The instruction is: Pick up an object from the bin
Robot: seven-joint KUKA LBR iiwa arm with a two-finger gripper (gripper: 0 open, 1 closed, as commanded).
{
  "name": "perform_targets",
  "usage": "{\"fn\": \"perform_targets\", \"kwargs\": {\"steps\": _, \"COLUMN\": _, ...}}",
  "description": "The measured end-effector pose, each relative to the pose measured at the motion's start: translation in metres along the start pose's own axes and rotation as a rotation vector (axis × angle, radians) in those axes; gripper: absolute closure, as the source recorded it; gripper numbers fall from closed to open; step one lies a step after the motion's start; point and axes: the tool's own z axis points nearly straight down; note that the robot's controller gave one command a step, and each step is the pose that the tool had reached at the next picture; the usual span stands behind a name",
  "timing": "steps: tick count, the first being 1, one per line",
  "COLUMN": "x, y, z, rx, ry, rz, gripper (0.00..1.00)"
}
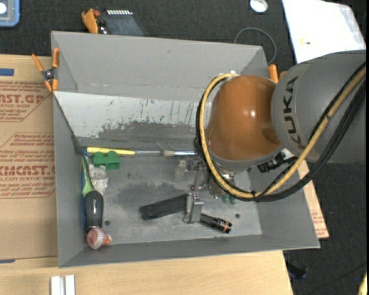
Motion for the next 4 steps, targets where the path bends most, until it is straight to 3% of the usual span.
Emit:
{"fn": "perform_targets", "kwargs": {"steps": 1, "x": -0.002, "y": 0.0, "z": -0.004, "rx": -0.001, "ry": -0.008, "rz": 0.0, "gripper": 0.0}}
{"fn": "perform_targets", "kwargs": {"steps": 2, "x": -0.022, "y": -0.016, "z": -0.002, "rx": -0.001, "ry": -0.009, "rz": -0.12, "gripper": 0.0}}
{"fn": "perform_targets", "kwargs": {"steps": 3, "x": -0.019, "y": 0.017, "z": 0.065, "rx": -0.002, "ry": -0.014, "rz": -0.073, "gripper": 0.0}}
{"fn": "perform_targets", "kwargs": {"steps": 4, "x": -0.005, "y": 0.047, "z": 0.102, "rx": 0.002, "ry": -0.013, "rz": -0.189, "gripper": 0.0}}
